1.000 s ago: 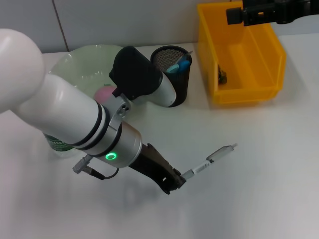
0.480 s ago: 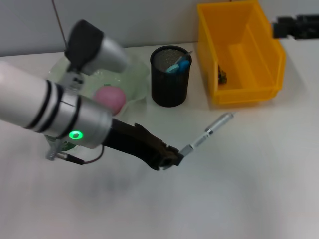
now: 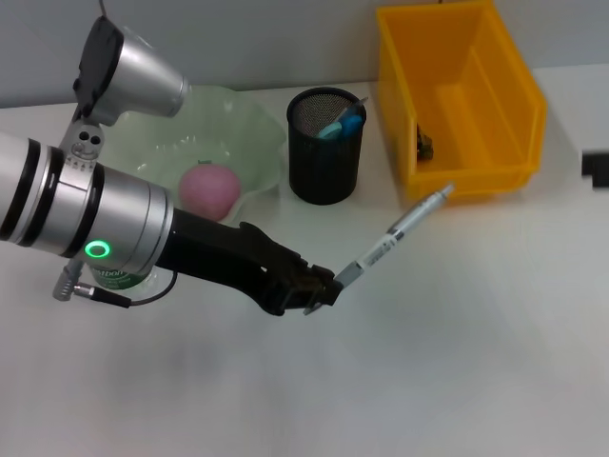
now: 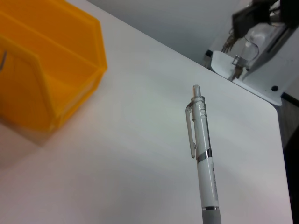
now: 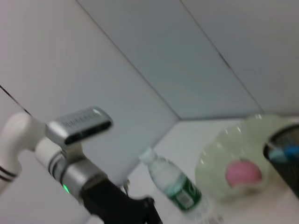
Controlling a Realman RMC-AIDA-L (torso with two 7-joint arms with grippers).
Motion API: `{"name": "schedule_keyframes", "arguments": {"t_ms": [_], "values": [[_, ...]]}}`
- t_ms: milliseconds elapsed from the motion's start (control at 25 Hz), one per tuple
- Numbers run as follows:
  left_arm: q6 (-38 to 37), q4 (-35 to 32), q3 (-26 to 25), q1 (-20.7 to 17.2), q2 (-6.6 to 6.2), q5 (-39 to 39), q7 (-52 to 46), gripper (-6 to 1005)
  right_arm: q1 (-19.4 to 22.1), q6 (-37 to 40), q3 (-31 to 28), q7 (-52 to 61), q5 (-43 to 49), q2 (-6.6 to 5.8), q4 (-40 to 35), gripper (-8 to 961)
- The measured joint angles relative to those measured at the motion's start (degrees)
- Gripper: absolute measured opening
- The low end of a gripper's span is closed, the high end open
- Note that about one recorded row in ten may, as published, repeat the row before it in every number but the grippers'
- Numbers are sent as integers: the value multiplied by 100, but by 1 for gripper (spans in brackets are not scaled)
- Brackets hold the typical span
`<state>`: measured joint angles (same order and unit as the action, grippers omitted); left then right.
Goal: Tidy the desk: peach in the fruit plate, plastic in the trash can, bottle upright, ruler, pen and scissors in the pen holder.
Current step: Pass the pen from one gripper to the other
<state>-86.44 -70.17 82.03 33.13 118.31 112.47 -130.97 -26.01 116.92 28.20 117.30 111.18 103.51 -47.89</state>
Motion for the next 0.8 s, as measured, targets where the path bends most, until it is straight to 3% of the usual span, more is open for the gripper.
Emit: {"name": "schedule_keyframes", "arguments": {"t_ms": [440, 800], "values": [[-507, 0, 50, 298, -1, 86, 375, 126, -412, 210, 579, 122, 557, -53, 205, 758], [-743, 120, 12, 517, -1, 227, 455, 126, -1158, 247, 629, 741, 1240, -221, 563, 754]]}}
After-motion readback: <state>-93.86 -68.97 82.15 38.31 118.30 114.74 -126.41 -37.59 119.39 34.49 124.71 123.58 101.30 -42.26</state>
